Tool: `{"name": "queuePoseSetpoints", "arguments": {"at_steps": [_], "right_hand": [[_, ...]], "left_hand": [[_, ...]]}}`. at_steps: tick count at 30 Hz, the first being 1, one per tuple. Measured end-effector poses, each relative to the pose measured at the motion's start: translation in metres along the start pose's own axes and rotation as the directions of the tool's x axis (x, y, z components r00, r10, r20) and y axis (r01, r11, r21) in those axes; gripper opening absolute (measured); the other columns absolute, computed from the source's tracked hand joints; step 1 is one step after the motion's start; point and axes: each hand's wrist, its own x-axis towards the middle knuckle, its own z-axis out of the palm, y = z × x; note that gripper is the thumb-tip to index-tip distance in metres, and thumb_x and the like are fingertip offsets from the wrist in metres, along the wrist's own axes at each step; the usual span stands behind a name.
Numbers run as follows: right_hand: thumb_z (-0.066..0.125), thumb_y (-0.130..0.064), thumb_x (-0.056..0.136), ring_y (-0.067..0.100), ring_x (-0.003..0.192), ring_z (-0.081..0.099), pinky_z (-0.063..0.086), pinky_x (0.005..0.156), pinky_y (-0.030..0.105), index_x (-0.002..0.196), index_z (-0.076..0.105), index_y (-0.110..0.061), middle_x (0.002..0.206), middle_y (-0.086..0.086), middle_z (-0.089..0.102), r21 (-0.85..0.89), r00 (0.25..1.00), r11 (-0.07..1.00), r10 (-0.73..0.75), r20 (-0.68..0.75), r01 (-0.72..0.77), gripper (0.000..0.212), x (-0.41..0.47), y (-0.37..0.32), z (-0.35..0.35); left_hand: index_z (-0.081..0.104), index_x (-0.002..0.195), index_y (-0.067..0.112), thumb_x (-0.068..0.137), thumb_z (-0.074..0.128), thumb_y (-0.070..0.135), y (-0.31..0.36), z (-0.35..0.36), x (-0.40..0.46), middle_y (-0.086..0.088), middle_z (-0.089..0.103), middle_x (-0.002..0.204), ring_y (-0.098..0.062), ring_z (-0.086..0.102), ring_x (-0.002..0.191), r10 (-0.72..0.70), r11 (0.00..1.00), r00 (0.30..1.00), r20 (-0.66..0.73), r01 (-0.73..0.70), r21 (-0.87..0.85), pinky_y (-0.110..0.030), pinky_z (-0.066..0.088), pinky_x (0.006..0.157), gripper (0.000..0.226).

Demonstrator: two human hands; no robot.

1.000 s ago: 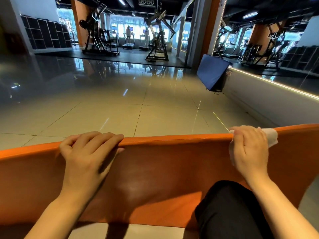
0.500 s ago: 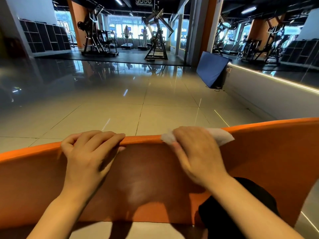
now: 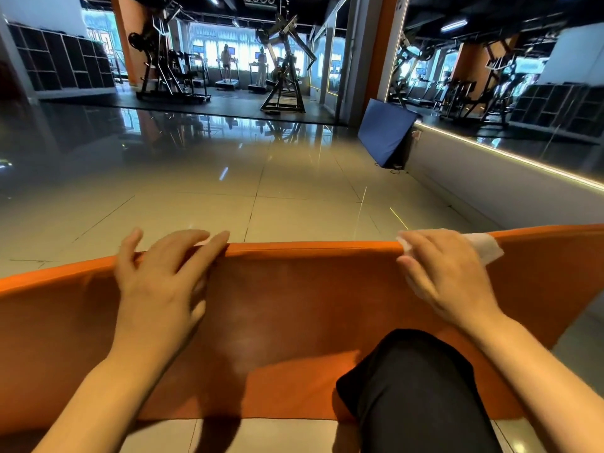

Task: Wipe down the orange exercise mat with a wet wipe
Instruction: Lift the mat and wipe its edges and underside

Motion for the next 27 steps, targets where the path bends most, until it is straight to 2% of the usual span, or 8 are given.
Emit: {"name": "queuePoseSetpoints", "arguments": {"at_steps": [4, 8, 11, 15, 19, 21, 24, 27], "right_hand": [[0.042, -0.035, 0.099, 0.031, 0.099, 0.060, 0.043, 0.089, 0.042, 0.121, 0.065, -0.008, 0.111, 0.009, 0.067, 0.159, 0.992, 0.982, -0.089, -0.092, 0.103, 0.042, 0.010, -0.074, 0.018], [0.040, -0.032, 0.100, 0.023, 0.106, 0.057, 0.042, 0.095, 0.034, 0.131, 0.057, -0.010, 0.117, 0.004, 0.064, 0.231, 0.988, 0.961, -0.151, -0.035, 0.155, 0.041, 0.004, -0.072, 0.008], [0.039, -0.036, 0.102, 0.025, 0.110, 0.057, 0.038, 0.096, 0.033, 0.122, 0.061, -0.011, 0.119, 0.006, 0.064, 0.140, 0.994, 0.984, -0.110, -0.022, 0.112, 0.039, -0.008, -0.017, -0.003], [0.037, -0.056, 0.097, 0.026, 0.122, 0.052, 0.043, 0.100, 0.042, 0.131, 0.053, -0.018, 0.131, 0.006, 0.058, -0.005, 0.996, 1.000, 0.014, 0.091, -0.013, 0.054, -0.018, 0.069, -0.017], [0.023, -0.066, 0.097, 0.025, 0.110, 0.056, 0.049, 0.089, 0.043, 0.121, 0.058, -0.023, 0.118, 0.000, 0.062, -0.050, 0.969, 0.973, 0.230, 0.089, -0.226, 0.061, -0.013, 0.130, -0.029], [0.023, -0.060, 0.099, 0.021, 0.103, 0.055, 0.046, 0.088, 0.041, 0.113, 0.062, -0.021, 0.109, -0.001, 0.062, -0.015, 0.963, 0.964, 0.267, 0.042, -0.266, 0.057, -0.007, 0.130, -0.024], [0.030, -0.044, 0.100, 0.026, 0.092, 0.057, 0.036, 0.093, 0.041, 0.097, 0.067, -0.012, 0.095, 0.005, 0.066, 0.056, 0.968, 0.969, 0.245, -0.062, -0.241, 0.049, 0.001, 0.094, -0.009], [0.034, -0.038, 0.102, 0.022, 0.096, 0.058, 0.038, 0.091, 0.036, 0.106, 0.069, -0.012, 0.099, 0.004, 0.068, 0.132, 0.992, 0.987, 0.099, -0.079, -0.088, 0.044, 0.000, 0.059, 0.002]], "left_hand": [[0.035, 0.146, 0.013, 0.042, 0.073, 0.008, 0.071, 0.033, 0.008, -0.010, 0.045, 0.145, -0.024, 0.038, 0.133, 0.150, 0.988, 0.978, 0.148, -0.142, -0.059, -0.051, 0.001, 0.116, 0.111], [0.046, 0.141, 0.020, 0.081, 0.055, 0.025, 0.111, 0.057, 0.016, -0.003, 0.061, 0.134, -0.017, 0.045, 0.129, 0.071, 0.984, 0.994, 0.084, -0.056, -0.172, -0.050, 0.007, 0.115, 0.061], [0.063, 0.127, 0.022, 0.089, 0.055, 0.030, 0.099, 0.064, 0.020, 0.001, 0.067, 0.115, -0.018, 0.053, 0.114, 0.080, 0.981, 0.996, 0.042, -0.072, -0.179, -0.048, 0.015, 0.112, 0.040], [0.066, 0.123, 0.021, 0.092, 0.053, 0.030, 0.100, 0.064, 0.026, 0.001, 0.067, 0.113, -0.019, 0.055, 0.111, 0.059, 0.979, 0.998, 0.025, -0.053, -0.198, -0.055, 0.026, 0.106, 0.035], [0.068, 0.122, 0.017, 0.084, 0.060, 0.022, 0.107, 0.068, 0.027, -0.003, 0.069, 0.117, -0.020, 0.053, 0.116, 0.031, 0.993, 0.999, -0.007, -0.032, -0.113, -0.052, 0.018, 0.109, 0.039], [0.064, 0.127, 0.015, 0.069, 0.065, 0.008, 0.117, 0.072, 0.032, -0.007, 0.067, 0.122, -0.024, 0.049, 0.121, 0.019, 0.997, 1.000, 0.025, -0.017, -0.077, -0.052, 0.011, 0.113, 0.059], [0.056, 0.138, 0.015, 0.055, 0.076, 0.010, 0.159, 0.090, 0.045, -0.011, 0.060, 0.133, -0.027, 0.044, 0.129, 0.114, 0.992, 0.982, 0.154, -0.103, -0.076, -0.052, 0.004, 0.115, 0.086], [0.060, 0.133, 0.019, 0.072, 0.071, 0.023, 0.200, 0.107, 0.059, -0.003, 0.064, 0.127, -0.023, 0.056, 0.121, 0.100, 0.989, 0.983, 0.153, -0.082, -0.119, -0.051, 0.018, 0.108, 0.062]]}}
